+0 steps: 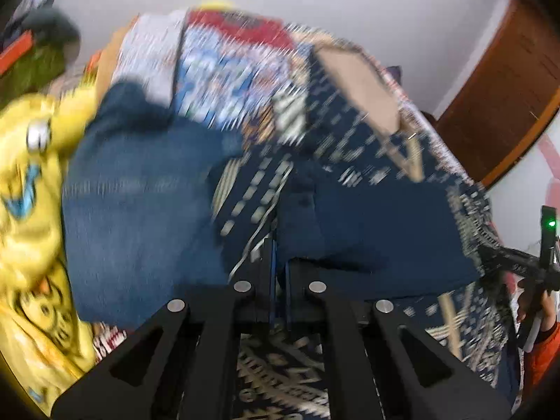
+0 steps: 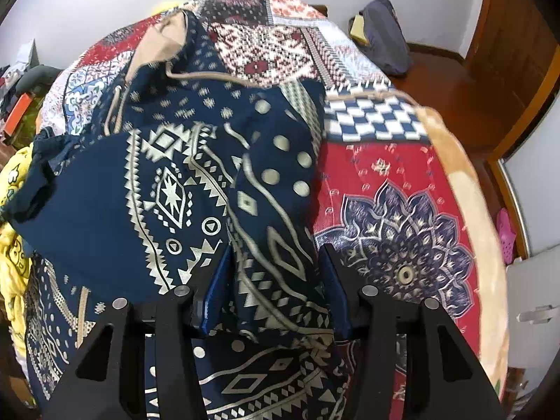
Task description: Fold large clothes
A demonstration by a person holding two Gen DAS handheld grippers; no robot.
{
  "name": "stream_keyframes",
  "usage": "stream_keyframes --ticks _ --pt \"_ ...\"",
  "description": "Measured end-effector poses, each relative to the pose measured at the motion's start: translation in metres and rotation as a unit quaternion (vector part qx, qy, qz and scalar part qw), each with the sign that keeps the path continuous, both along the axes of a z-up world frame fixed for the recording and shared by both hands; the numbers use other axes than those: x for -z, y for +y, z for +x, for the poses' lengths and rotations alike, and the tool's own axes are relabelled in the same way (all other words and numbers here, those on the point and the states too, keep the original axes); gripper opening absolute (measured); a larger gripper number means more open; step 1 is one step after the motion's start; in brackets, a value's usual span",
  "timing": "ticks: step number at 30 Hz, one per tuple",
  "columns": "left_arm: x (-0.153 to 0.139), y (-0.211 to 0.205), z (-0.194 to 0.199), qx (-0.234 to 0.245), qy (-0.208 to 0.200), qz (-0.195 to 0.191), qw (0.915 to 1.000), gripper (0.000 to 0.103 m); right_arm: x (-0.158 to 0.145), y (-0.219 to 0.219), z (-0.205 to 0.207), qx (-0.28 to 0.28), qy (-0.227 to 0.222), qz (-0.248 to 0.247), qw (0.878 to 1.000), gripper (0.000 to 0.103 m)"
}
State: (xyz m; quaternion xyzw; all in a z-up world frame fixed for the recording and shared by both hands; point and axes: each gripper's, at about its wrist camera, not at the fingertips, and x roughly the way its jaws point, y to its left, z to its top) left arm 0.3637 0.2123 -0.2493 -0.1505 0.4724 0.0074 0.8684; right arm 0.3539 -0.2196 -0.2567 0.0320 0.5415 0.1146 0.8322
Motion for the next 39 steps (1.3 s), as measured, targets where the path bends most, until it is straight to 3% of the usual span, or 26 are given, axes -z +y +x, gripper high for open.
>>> stream_keyframes --ticks 5,8,15,17,23,28,31,34,39 --pt "0.041 0.031 -0.024 -0.048 0.027 -0.072 0.9959 0.038 -0.001 0.006 0.001 -0.004 -0.006 -0.023 1.000 0.048" --pt "0.049 0.042 -0.033 -0.058 0.017 -0.107 0.9924 0.040 -0.002 0.009 0.003 -0.004 -0.005 -0.034 0.999 0.049" --pt "0.031 0.032 -0.047 -0.064 0.009 -0.029 0.9975 0.041 -0.001 0.007 0.007 0.004 0.004 -0.023 1.000 0.049" --pt "0.029 0.033 -0.050 -0.072 0.020 0.021 0.9970 0.040 -0.003 0.004 0.008 0.011 0.006 -0.022 1.000 0.049" --pt "0.016 0.023 -0.065 -0.024 0.031 0.094 0.9948 0.040 -0.015 0.000 0.005 0.013 -0.005 -0.041 0.999 0.049" --pt "-0.017 0.009 -0.064 0.008 0.007 0.112 0.9937 0.041 -0.038 0.001 0.001 0.013 -0.029 -0.065 0.997 0.050" --pt "-0.039 -0.004 -0.051 0.025 -0.013 0.126 0.9917 0.050 -0.063 0.003 -0.001 0.001 -0.059 -0.074 0.996 0.051" --pt "-0.063 -0.016 -0.035 0.040 -0.040 0.138 0.9889 0.056 -0.088 0.006 0.002 -0.011 -0.084 -0.060 0.995 0.051" --pt "-0.097 -0.032 -0.002 0.057 -0.076 0.128 0.9872 0.057 -0.123 0.018 0.019 -0.021 -0.119 -0.037 0.992 0.052"
